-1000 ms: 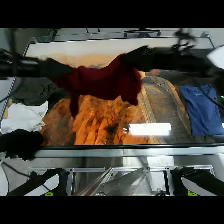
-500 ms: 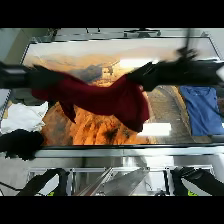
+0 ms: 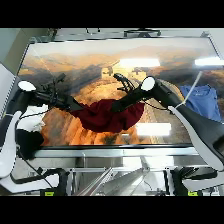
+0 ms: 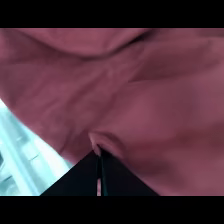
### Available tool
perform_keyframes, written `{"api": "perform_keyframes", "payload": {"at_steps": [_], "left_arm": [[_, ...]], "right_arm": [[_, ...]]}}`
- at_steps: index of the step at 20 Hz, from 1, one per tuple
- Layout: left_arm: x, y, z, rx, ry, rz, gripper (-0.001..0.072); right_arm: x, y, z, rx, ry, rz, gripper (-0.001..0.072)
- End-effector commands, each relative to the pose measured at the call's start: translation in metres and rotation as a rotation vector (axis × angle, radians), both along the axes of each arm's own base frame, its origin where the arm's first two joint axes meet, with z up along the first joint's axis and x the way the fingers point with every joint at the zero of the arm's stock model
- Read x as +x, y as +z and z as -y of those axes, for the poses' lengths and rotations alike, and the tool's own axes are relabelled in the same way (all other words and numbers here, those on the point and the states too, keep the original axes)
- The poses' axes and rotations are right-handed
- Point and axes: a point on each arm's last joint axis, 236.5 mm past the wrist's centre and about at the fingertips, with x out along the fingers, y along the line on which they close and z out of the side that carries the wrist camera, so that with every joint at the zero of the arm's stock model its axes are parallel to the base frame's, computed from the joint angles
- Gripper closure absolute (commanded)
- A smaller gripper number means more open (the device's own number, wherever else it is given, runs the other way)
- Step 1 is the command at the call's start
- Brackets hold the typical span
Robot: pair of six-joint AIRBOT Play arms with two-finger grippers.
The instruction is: Fold the shirts.
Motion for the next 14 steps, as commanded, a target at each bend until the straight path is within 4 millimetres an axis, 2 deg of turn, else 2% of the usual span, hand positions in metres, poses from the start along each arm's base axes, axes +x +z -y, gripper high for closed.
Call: {"api": "perform_keyframes", "payload": {"at_steps": [1, 2, 3, 5, 6, 7, 8, 10, 12, 14], "left_arm": [[0.019, -0.035, -0.024, -0.013, 0.07, -0.076, 0.0422], [0.027, -0.032, -0.031, -0.023, 0.079, -0.073, 0.0258], [0.033, -0.025, -0.039, -0.03, 0.085, -0.08, -0.001], [0.032, -0.011, -0.048, -0.047, 0.082, -0.119, -0.0013], [0.028, -0.007, -0.049, -0.051, 0.072, -0.124, -0.0013], [0.023, -0.007, -0.046, -0.052, 0.073, -0.13, -0.0013], [0.015, -0.012, -0.044, -0.039, 0.076, -0.136, -0.0013], [0.001, -0.031, -0.048, 0.022, 0.09, -0.131, -0.0013], [-0.002, -0.057, -0.07, 0.134, 0.144, -0.111, -0.0013], [-0.004, -0.068, -0.092, 0.162, 0.209, -0.123, -0.0013]], "right_arm": [[0.028, -0.013, 0.008, -0.004, -0.074, 0.008, 0.0399], [0.038, -0.003, 0.015, 0.006, -0.099, 0.008, 0.0195], [0.045, 0.009, 0.027, 0.014, -0.118, 0.005, 0.0181], [0.049, 0.033, 0.054, 0.024, -0.146, -0.013, 0.0183], [0.044, 0.044, 0.068, 0.023, -0.143, -0.028, 0.0207], [0.037, 0.048, 0.08, 0.009, -0.129, -0.043, 0.0268], [0.028, 0.046, 0.094, -0.028, -0.12, -0.062, 0.0281], [0.019, 0.03, 0.122, -0.134, -0.129, -0.084, 0.0279], [0.021, 0.016, 0.142, -0.189, -0.163, -0.098, 0.0278], [0.028, 0.007, 0.152, -0.191, -0.211, -0.104, 0.0279]]}}
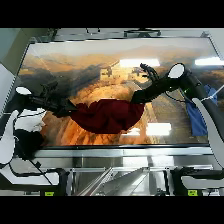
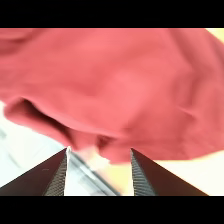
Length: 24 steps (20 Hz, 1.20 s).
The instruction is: Fold the shirts.
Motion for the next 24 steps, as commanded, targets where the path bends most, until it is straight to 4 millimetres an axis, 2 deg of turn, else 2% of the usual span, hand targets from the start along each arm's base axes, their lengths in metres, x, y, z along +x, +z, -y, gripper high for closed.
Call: {"api": "perform_keyframes", "payload": {"at_steps": [1, 4, 6, 8, 13, 15, 17, 20, 21, 22, 23, 24], "left_arm": [[-0.008, -0.023, -0.037, 0.081, 0.09, -0.016, -0.0013], [-0.006, -0.025, -0.053, 0.008, 0.222, -0.027, -0.0013], [-0.004, -0.028, -0.045, -0.06, 0.261, -0.004, -0.0005], [-0.008, -0.038, -0.039, -0.081, 0.284, -0.006, -0.0005], [-0.02, -0.061, -0.034, -0.06, 0.327, -0.046, -0.0006], [-0.015, -0.063, -0.026, -0.063, 0.33, -0.03, -0.0006], [0.001, -0.055, -0.009, -0.098, 0.328, 0.035, 0.0004], [0.011, -0.064, 0.006, -0.048, 0.302, 0.077, 0.0005], [0.01, -0.068, 0.009, -0.042, 0.294, 0.073, 0.0046], [0.01, -0.072, 0.012, -0.039, 0.284, 0.071, 0.0248], [0.012, -0.074, 0.013, -0.041, 0.274, 0.068, 0.045], [0.014, -0.072, 0.015, -0.055, 0.263, 0.063, 0.0641]], "right_arm": [[0.005, -0.02, 0.034, -0.067, -0.08, -0.032, 0.0278], [0.023, -0.04, 0.064, -0.076, -0.229, -0.063, 0.0278], [0.034, -0.056, 0.079, -0.066, -0.325, -0.095, 0.0278], [0.036, -0.074, 0.082, -0.056, -0.349, -0.142, 0.0278], [0.03, -0.12, 0.072, -0.032, -0.356, -0.276, 0.0278], [0.031, -0.127, 0.061, 0.025, -0.347, -0.301, 0.0278], [0.036, -0.127, 0.048, 0.096, -0.345, -0.306, 0.0279], [0.041, -0.132, 0.038, 0.139, -0.354, -0.308, 0.0279], [0.04, -0.134, 0.038, 0.141, -0.356, -0.317, 0.028], [0.04, -0.136, 0.037, 0.144, -0.349, -0.317, 0.033], [0.039, -0.137, 0.037, 0.144, -0.34, -0.312, 0.0503], [0.039, -0.137, 0.037, 0.145, -0.338, -0.311, 0.0565]]}}
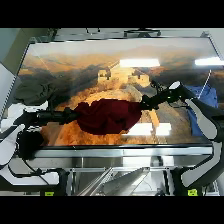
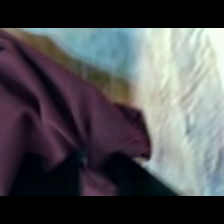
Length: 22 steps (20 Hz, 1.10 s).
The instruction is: Fold the shirts.
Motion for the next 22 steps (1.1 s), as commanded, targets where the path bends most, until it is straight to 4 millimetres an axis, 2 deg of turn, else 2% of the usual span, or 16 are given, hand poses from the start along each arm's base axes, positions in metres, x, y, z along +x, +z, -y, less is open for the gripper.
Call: {"api": "perform_keyframes", "payload": {"at_steps": [1, 3, 5, 7, 8, 10, 11, 12, 13, 14, 16, 17, 20, 22], "left_arm": [[0.01, 0.001, 0.008, -0.015, -0.031, 0.014, 0.0705], [0.021, 0.022, 0.01, -0.037, -0.068, 0.055, 0.0707], [0.036, 0.052, 0.009, -0.041, -0.085, 0.114, 0.0708], [0.057, 0.105, 0.006, -0.025, -0.107, 0.232, 0.0708], [0.066, 0.137, 0.005, -0.015, -0.115, 0.299, 0.0708], [0.076, 0.219, 0.006, 0.026, -0.157, 0.484, 0.0707], [0.076, 0.267, 0.007, 0.053, -0.174, 0.591, 0.0707], [0.072, 0.311, 0.009, 0.085, -0.18, 0.691, 0.0707], [0.064, 0.358, 0.012, 0.123, -0.186, 0.803, 0.0691], [0.052, 0.397, 0.015, 0.156, -0.183, 0.899, 0.0688], [0.017, 0.464, 0.023, 0.217, -0.183, 1.074, 0.0687], [-0.001, 0.488, 0.028, 0.239, -0.184, 1.137, 0.0687], [-0.063, 0.545, 0.044, 0.31, -0.188, 1.327, 0.0687], [-0.088, 0.567, 0.042, 0.403, -0.153, 1.412, 0.0685]], "right_arm": [[0.002, 0.001, -0.006, 0.036, 0.003, 0.008, 0.0565], [0.007, 0.009, -0.013, 0.08, 0.01, 0.047, 0.0692], [0.013, 0.03, -0.02, 0.141, 0.018, 0.088, 0.0692], [0.024, 0.07, -0.017, 0.164, 0.046, 0.164, 0.0692], [0.035, 0.104, -0.011, 0.174, 0.048, 0.227, 0.0693], [0.053, 0.195, 0.004, 0.176, 0.046, 0.423, 0.0692], [0.056, 0.248, 0.008, 0.183, 0.051, 0.548, 0.0692], [0.05, 0.311, 0.01, 0.199, 0.059, 0.691, 0.0692], [0.034, 0.37, 0.008, 0.208, 0.077, 0.837, 0.0692], [0.014, 0.417, 0.007, 0.191, 0.102, 0.967, 0.0692], [-0.035, 0.487, 0.003, 0.162, 0.136, 1.166, 0.0692], [-0.063, 0.512, 0.0, 0.152, 0.147, 1.241, 0.0692], [-0.136, 0.565, -0.004, 0.095, 0.189, 1.468, 0.0692], [-0.157, 0.588, 0.009, -0.024, 0.121, 1.592, 0.0692]]}}
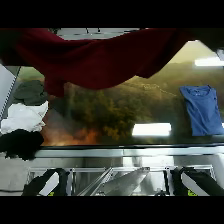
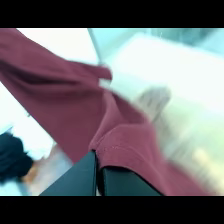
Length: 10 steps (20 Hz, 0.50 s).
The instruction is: Fold the shirts.
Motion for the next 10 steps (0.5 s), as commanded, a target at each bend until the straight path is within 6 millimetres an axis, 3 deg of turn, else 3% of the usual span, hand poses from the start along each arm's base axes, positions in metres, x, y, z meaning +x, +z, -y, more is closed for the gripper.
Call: {"api": "perform_keyframes", "payload": {"at_steps": [1, 3, 6, 8, 10], "left_arm": [[-0.052, 0.045, 0.002, 0.078, 0.082, 0.183, 0.0684], [-0.051, 0.037, -0.001, 0.102, 0.09, 0.159, 0.0683], [-0.011, -0.004, -0.003, 0.091, 0.031, -0.019, 0.0683], [0.028, -0.051, 0.005, 0.089, -0.06, -0.188, 0.0689], [0.072, -0.117, 0.021, 0.092, -0.156, -0.392, 0.069]], "right_arm": [[-0.052, 0.05, 0.018, -0.061, -0.155, 0.25, 0.0693], [-0.042, 0.044, 0.029, -0.102, -0.21, 0.251, 0.0692], [0.004, 0.003, 0.032, -0.135, -0.19, 0.1, 0.0692], [0.051, -0.053, 0.04, -0.176, -0.187, -0.1, 0.0692], [0.096, -0.129, 0.052, -0.217, -0.192, -0.328, 0.0692]]}}
